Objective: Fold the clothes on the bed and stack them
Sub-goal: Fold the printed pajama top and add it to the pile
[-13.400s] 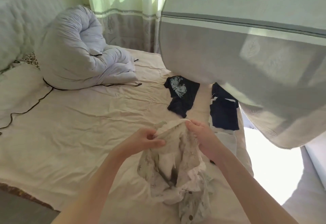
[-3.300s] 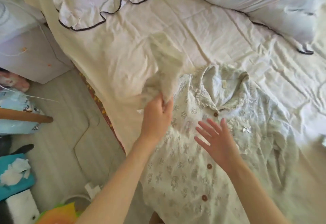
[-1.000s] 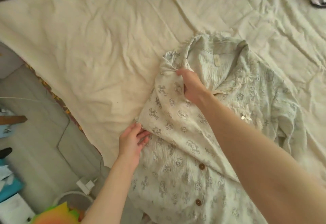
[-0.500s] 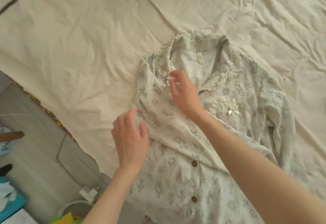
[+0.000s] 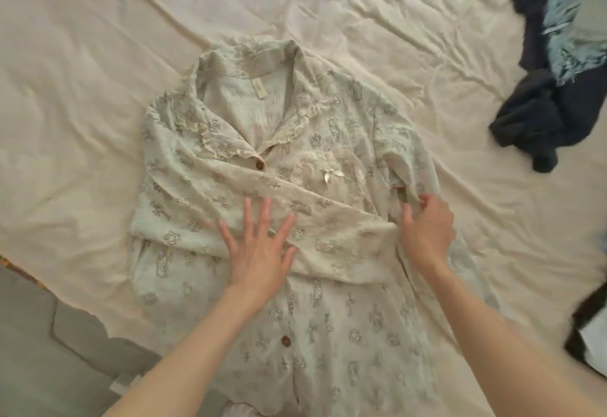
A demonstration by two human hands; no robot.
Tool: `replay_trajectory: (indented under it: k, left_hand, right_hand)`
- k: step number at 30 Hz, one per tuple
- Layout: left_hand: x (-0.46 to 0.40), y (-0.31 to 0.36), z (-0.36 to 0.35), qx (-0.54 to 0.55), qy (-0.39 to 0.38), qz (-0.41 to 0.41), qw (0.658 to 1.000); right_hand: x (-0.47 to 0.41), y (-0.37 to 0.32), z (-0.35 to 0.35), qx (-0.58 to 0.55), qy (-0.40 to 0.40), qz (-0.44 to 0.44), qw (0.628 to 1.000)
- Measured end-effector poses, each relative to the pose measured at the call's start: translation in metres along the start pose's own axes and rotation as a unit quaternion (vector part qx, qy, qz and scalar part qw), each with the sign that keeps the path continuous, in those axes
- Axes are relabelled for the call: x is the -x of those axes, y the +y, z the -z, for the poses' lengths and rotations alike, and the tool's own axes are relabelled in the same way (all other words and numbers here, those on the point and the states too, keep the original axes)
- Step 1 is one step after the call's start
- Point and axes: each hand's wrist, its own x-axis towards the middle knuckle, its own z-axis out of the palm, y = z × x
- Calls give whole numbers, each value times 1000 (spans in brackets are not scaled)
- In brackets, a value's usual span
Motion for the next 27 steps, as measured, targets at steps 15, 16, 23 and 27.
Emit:
replay_trajectory:
  k: [15, 16, 23, 27]
  left_hand:
    - [27, 84, -16, 63, -91, 3, 994]
    - [33, 94, -16, 116, -61, 9, 991]
    - [89, 198, -11, 621, -188, 7, 761]
    - [77, 216, -13, 703, -182, 123, 677]
  right_hand:
    - [-10, 157, 59, 6, -249, -54, 967]
    - [-9, 156, 63, -37, -240, -57, 968]
    - [35, 115, 86, -446, -398, -188, 779]
    - [38, 108, 89, -452, -366, -115, 805]
